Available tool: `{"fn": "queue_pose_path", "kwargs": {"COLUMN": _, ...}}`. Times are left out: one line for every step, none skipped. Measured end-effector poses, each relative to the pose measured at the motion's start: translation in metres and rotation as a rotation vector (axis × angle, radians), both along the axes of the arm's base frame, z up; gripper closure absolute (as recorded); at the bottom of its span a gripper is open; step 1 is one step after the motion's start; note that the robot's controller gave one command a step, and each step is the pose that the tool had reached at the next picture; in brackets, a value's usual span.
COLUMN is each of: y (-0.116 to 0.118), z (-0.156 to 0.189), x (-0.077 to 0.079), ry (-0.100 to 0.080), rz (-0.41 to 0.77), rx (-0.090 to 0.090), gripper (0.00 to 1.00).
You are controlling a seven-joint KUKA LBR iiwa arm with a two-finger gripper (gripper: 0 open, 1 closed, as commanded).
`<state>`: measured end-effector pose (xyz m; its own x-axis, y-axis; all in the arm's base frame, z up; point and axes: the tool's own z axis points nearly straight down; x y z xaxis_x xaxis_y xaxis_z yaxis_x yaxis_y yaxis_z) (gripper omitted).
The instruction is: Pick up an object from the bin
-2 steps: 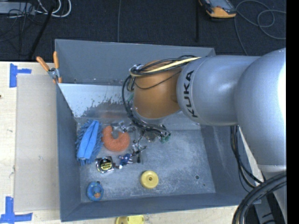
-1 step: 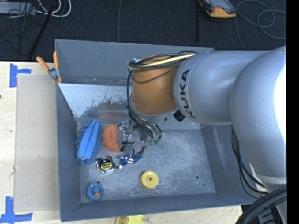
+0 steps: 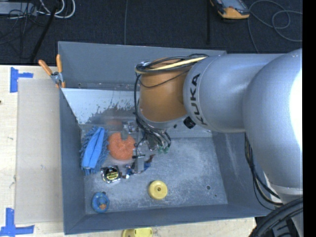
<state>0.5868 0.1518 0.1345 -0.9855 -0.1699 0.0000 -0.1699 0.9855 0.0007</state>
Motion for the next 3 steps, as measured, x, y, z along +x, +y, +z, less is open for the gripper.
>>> {"fn": "queue_pose_path", "kwargs": {"y": 0.0, "z": 0.0, "x": 0.0, "ry": 0.0, "rz": 0.0, "rx": 0.0, "gripper": 0.0}}
{"fn": "queue_pose_path", "kwargs": {"y": 0.005, "z": -0.042, "x": 0.026, "ry": -0.006, "rz": 0.006, "rx": 0.001, "gripper": 0.0}}
{"fn": "queue_pose_path", "kwargs": {"y": -0.013, "z": -0.057, "x": 0.005, "ry": -0.014, "rz": -0.117, "rx": 0.01, "gripper": 1.0}}
